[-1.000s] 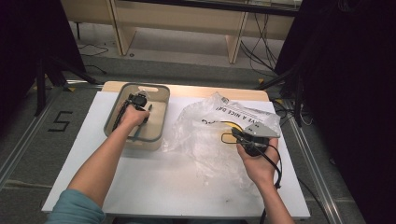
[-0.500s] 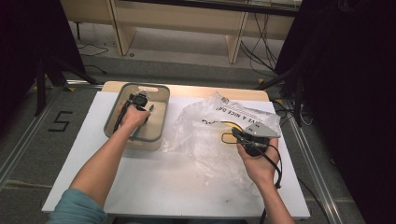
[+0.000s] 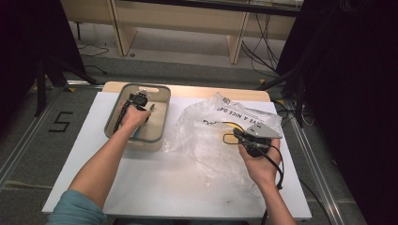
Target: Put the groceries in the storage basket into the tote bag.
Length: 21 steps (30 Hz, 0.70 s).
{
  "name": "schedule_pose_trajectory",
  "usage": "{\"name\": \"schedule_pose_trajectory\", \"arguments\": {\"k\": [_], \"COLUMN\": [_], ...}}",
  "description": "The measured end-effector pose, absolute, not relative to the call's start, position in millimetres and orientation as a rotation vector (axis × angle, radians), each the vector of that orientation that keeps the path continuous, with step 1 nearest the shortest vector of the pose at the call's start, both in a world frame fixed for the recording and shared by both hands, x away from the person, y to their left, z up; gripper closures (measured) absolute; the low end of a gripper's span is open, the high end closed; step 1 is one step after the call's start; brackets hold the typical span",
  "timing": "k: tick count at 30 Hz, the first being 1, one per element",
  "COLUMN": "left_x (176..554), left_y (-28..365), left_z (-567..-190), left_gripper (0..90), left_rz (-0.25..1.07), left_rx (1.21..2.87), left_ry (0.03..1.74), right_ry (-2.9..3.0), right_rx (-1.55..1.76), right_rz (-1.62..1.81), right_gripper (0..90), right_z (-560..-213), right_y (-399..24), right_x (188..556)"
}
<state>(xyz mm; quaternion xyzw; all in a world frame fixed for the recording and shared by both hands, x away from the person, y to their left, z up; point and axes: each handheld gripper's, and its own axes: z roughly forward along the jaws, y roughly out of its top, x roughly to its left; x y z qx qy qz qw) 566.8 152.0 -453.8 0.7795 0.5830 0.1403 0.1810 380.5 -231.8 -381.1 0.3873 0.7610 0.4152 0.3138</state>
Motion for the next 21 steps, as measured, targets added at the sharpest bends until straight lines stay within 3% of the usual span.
{"name": "schedule_pose_trajectory", "arguments": {"k": [21], "left_x": [563], "left_y": [160], "left_z": [-439], "left_gripper": [78.9], "left_rz": [0.449], "left_rx": [2.128], "left_ry": [1.613], "right_ry": [2.005], "right_rx": [1.022], "right_rz": [1.092], "right_gripper": [90.0], "right_z": [-381], "right_y": [-231], "right_x": [380]}}
